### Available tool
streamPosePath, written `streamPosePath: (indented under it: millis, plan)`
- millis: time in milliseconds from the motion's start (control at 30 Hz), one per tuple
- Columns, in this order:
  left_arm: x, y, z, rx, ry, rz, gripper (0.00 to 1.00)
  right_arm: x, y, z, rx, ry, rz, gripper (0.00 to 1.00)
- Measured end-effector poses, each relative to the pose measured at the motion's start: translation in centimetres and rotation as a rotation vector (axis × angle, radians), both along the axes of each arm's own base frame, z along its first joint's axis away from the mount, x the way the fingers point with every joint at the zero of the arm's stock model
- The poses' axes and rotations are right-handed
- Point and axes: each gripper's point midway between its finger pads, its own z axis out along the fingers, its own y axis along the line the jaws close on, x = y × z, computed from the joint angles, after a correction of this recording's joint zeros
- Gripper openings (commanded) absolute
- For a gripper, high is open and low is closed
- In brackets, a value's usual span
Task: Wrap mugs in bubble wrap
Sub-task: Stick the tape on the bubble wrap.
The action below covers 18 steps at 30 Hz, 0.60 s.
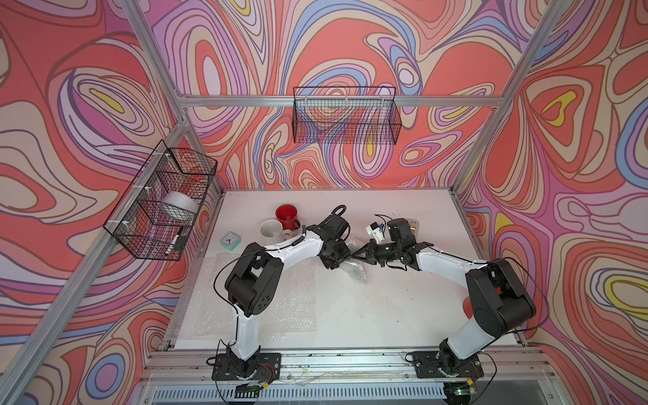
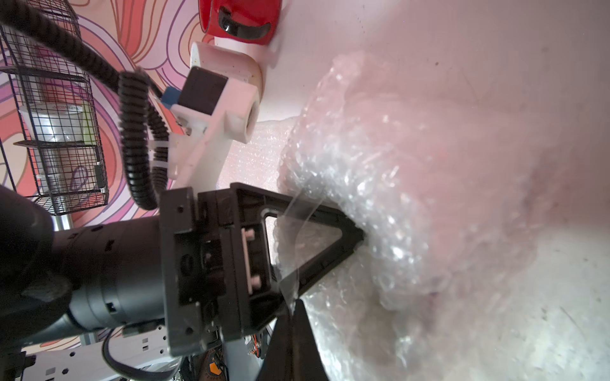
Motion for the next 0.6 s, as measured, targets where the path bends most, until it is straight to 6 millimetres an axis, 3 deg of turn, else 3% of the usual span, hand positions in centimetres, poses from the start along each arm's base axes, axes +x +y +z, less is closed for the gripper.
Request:
streamPosePath:
  millis: [333, 600]
  plan:
    - [0.0, 0.0, 0.0, 0.000, 0.000, 0.000, 0.45, 0.1, 0.0, 0.2, 0.018, 0.015, -0.020, 0.00]
    - [0.0, 0.0, 0.0, 0.000, 0.001, -0.001, 0.45, -1.1, -0.2, -1.7, -0.081, 0.010, 0.012, 0.00]
